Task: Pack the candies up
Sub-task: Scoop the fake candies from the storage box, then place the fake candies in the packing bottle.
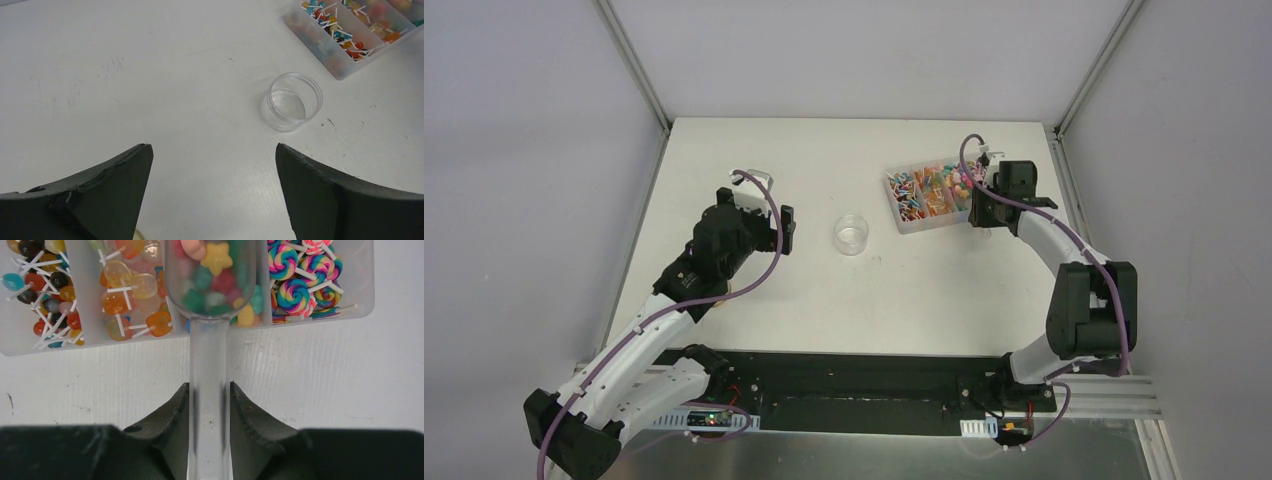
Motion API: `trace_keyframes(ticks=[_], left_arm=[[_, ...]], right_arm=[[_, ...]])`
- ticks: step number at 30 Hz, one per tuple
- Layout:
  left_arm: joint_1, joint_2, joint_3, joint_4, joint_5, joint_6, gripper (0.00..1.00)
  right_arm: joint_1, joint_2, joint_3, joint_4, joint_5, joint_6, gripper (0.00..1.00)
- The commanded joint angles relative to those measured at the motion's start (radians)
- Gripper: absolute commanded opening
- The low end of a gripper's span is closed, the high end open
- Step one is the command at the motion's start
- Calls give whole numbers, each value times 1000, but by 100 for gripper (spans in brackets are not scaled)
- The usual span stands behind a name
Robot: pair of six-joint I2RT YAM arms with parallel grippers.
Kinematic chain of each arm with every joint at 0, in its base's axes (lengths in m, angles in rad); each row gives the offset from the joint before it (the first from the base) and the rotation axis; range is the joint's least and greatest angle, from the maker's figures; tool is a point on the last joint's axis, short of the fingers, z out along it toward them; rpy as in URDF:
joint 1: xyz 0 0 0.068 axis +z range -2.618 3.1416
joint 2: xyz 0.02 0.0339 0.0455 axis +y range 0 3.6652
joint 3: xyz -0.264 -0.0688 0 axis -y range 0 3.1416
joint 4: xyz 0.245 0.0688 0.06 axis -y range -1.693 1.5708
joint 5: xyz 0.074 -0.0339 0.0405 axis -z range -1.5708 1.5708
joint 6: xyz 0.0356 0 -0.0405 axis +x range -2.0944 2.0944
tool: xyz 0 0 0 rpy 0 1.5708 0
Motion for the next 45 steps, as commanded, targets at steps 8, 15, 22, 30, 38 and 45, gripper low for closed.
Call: trace_keyframes(ticks=[8, 15, 22, 30, 38, 45], left_arm=[[-3, -36, -16, 37, -3, 10, 96], [-3, -55, -18, 36, 1, 6, 96], [-4, -86, -22, 37, 6, 0, 96], [-3, -90, -22, 36, -35, 2, 95], [-3, -89, -21, 42, -66, 8, 94], [-3, -114, -25, 44, -75, 10, 92]], right_arm=[[-1, -164, -87, 85, -78, -18, 0], [-1, -285, -75, 92, -71, -71, 0], [-1, -379, -52, 45, -62, -135, 0], [0, -445, -21, 25, -138, -240, 0], [27, -486, -48, 18, -230, -324, 0], [112, -483, -22, -49, -234, -390, 0]])
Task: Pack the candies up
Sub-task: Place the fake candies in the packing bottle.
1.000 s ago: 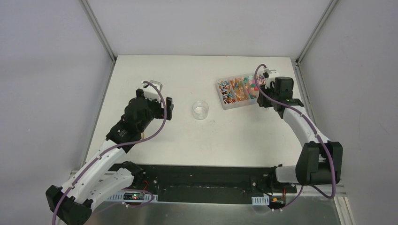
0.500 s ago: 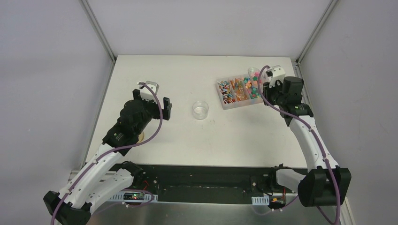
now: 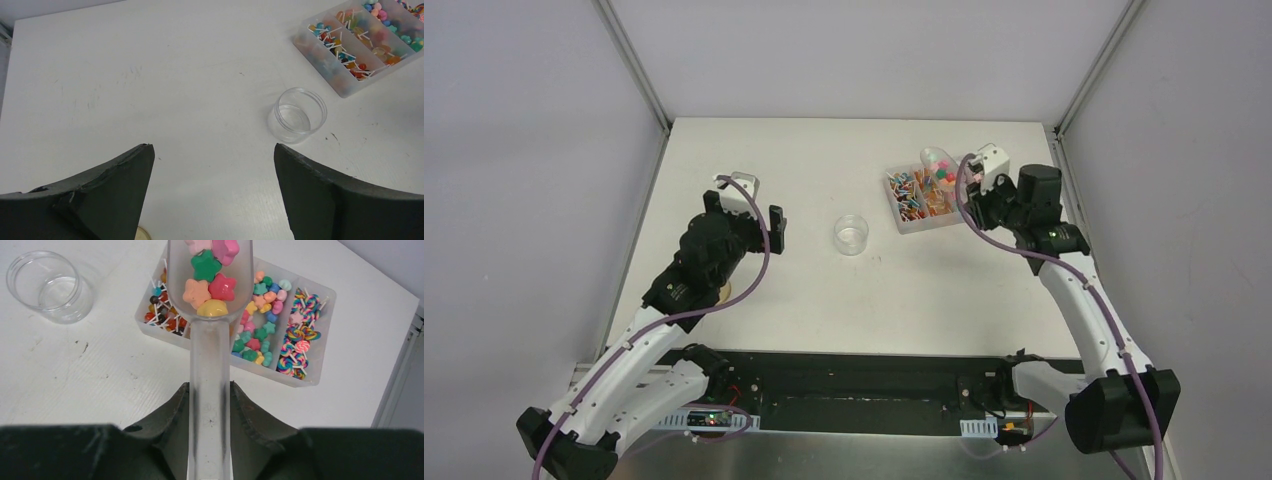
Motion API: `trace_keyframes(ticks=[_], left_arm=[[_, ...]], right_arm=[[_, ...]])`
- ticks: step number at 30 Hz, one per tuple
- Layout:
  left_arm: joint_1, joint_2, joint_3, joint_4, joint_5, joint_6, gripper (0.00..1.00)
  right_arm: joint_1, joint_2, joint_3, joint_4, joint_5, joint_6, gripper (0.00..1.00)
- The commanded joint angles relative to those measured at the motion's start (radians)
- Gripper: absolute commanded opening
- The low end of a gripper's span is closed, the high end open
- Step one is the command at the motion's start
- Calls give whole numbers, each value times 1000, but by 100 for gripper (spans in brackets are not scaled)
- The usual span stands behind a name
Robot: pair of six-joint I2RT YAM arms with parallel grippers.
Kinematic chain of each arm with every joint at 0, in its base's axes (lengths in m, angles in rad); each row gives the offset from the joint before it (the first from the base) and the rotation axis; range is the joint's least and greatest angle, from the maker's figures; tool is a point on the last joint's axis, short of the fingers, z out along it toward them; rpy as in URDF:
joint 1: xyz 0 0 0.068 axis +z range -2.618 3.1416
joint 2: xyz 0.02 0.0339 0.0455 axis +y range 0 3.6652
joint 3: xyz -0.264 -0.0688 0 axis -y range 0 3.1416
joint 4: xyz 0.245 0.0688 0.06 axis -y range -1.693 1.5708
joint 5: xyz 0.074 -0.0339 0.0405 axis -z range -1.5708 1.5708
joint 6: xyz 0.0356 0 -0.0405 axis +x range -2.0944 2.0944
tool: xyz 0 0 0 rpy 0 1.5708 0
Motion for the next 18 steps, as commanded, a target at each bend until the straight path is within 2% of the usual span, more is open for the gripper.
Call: trace_keyframes(ticks=[1, 7, 13, 18], left_arm=[[-3, -36, -10, 40, -18, 11, 92], [-3, -72, -17, 46, -30, 12, 92], [-3, -71, -17, 50, -37, 16, 91], [-3, -75, -19, 50, -48, 20, 91]], right_arm=[[62, -17, 53, -26, -39, -77, 0], [191, -23, 55, -77, -35, -213, 0], [339, 43, 97, -187, 83, -323, 0], [411, 109, 125, -212, 160, -341, 0]])
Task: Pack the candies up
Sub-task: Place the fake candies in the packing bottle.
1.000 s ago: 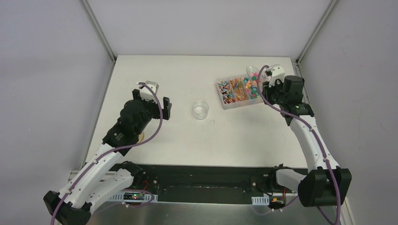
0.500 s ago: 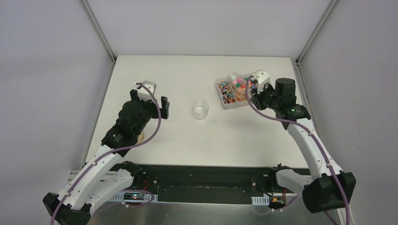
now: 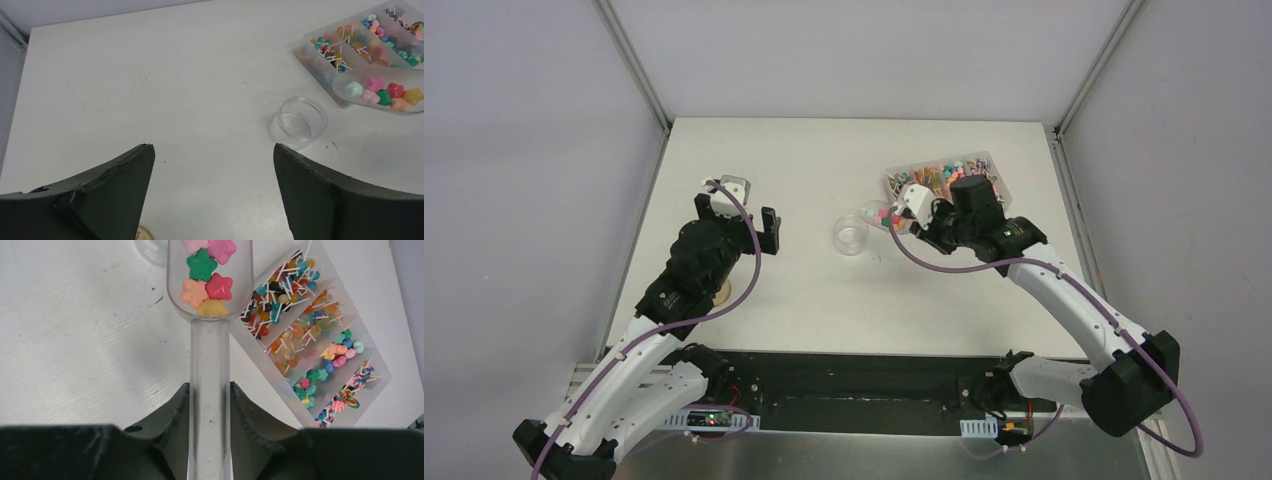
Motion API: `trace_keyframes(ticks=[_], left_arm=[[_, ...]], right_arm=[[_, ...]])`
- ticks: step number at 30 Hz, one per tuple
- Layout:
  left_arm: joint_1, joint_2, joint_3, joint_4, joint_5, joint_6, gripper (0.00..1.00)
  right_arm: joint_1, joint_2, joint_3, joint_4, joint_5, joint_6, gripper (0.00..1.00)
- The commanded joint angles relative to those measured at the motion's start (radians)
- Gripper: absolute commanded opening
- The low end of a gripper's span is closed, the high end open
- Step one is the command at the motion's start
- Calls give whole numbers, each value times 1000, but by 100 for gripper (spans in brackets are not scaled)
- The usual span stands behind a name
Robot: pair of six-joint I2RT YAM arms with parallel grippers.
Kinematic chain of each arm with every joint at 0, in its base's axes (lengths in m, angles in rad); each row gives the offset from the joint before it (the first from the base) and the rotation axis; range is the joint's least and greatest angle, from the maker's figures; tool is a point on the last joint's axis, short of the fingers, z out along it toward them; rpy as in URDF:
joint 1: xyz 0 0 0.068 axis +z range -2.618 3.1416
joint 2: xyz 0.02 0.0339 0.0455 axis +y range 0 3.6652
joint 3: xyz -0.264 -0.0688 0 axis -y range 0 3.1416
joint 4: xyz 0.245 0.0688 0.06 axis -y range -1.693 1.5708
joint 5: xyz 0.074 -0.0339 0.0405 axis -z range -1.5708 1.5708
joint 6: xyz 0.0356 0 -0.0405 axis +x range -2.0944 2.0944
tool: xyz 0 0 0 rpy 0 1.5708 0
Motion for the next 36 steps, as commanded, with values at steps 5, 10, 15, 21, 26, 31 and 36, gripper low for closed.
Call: trace_keyframes(ticks=[5, 10, 15, 21, 26, 31, 36], left_arm=[[-3, -13, -4, 47, -43, 21, 91], [-3, -39, -5, 46, -97, 15, 91], [-3, -63, -7, 47, -125, 9, 91], [-3, -78, -10, 49, -136, 7, 91], [-3, -82, -10, 48, -132, 5, 91], [-3, -82, -12, 50, -127, 5, 94], [-3, -82, -12, 48, -126, 5, 96]], right_arm=[[103, 83, 97, -19, 149, -72, 0], [152, 108, 122, -22, 235, -86, 0], [184, 139, 162, -43, 282, -96, 0], [209, 183, 202, -69, 336, -103, 0], [219, 208, 216, -70, 365, -102, 0], [236, 223, 226, -77, 398, -106, 0], [257, 234, 236, -88, 425, -109, 0]])
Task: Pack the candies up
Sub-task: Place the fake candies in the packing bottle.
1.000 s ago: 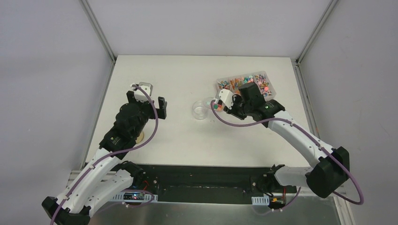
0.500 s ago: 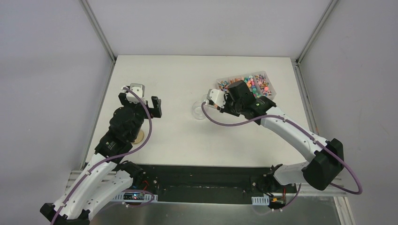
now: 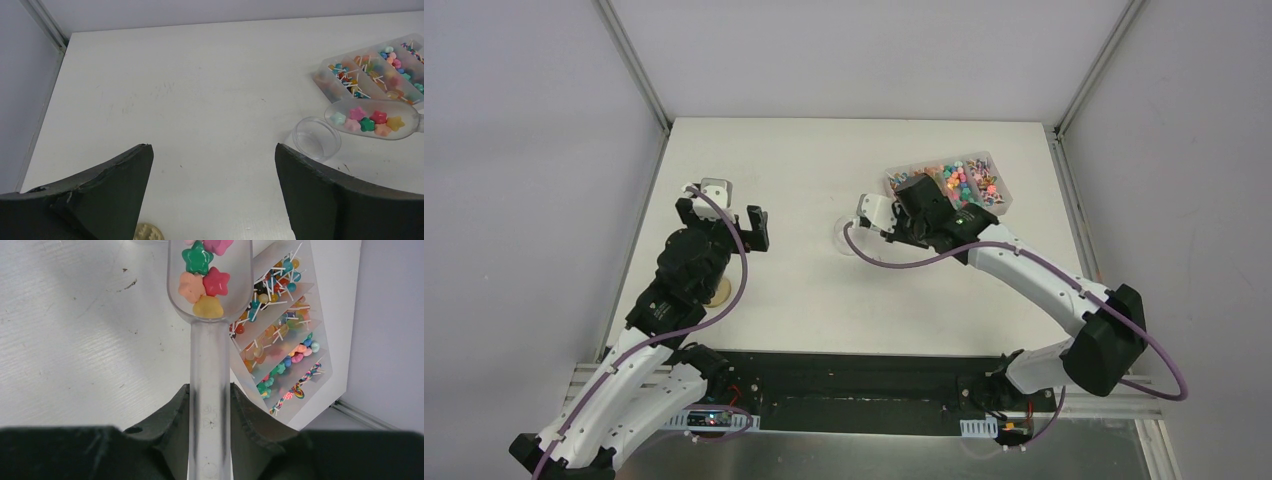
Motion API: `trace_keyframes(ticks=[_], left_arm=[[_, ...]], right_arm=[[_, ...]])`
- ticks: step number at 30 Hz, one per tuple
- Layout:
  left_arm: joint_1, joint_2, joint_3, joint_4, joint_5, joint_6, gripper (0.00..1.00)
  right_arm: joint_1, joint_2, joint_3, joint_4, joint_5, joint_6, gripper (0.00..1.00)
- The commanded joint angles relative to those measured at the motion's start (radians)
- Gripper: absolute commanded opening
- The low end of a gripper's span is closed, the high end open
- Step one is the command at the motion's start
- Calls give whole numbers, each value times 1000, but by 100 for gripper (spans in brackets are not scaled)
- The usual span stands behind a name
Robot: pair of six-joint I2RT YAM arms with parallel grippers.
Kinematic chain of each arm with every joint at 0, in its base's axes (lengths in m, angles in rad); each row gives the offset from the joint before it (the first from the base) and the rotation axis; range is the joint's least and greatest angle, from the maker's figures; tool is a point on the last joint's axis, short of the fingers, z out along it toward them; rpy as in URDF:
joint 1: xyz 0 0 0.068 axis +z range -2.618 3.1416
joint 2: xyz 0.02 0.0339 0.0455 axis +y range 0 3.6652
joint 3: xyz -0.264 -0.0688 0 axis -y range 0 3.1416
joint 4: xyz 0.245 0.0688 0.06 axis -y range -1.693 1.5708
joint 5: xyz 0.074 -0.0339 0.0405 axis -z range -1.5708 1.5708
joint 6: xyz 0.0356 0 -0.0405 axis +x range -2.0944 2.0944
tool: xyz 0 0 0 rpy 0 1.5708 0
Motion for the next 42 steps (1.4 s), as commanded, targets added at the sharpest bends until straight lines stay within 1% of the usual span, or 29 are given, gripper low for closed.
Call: trace_keyframes(ticks=[1, 2, 4, 7, 21, 42], left_arm=[[-3, -11, -9, 48, -16, 6, 96], [-3, -11, -9, 47, -17, 6, 98], [-3, -11, -9, 47, -18, 6, 99], [-3, -13, -9, 47, -22, 4, 99], [-3, -22, -10, 48, -25, 4, 99], [-3, -34, -15, 48, -18, 7, 99]], right_arm=[[20, 3, 60, 10, 55, -15, 0], [24, 6, 61, 9, 60, -15, 0], [28, 12, 64, 4, 71, -18, 0], [42, 30, 77, -16, 108, -23, 0], [74, 26, 90, -47, 132, -14, 0], [114, 36, 115, -89, 212, -13, 0]])
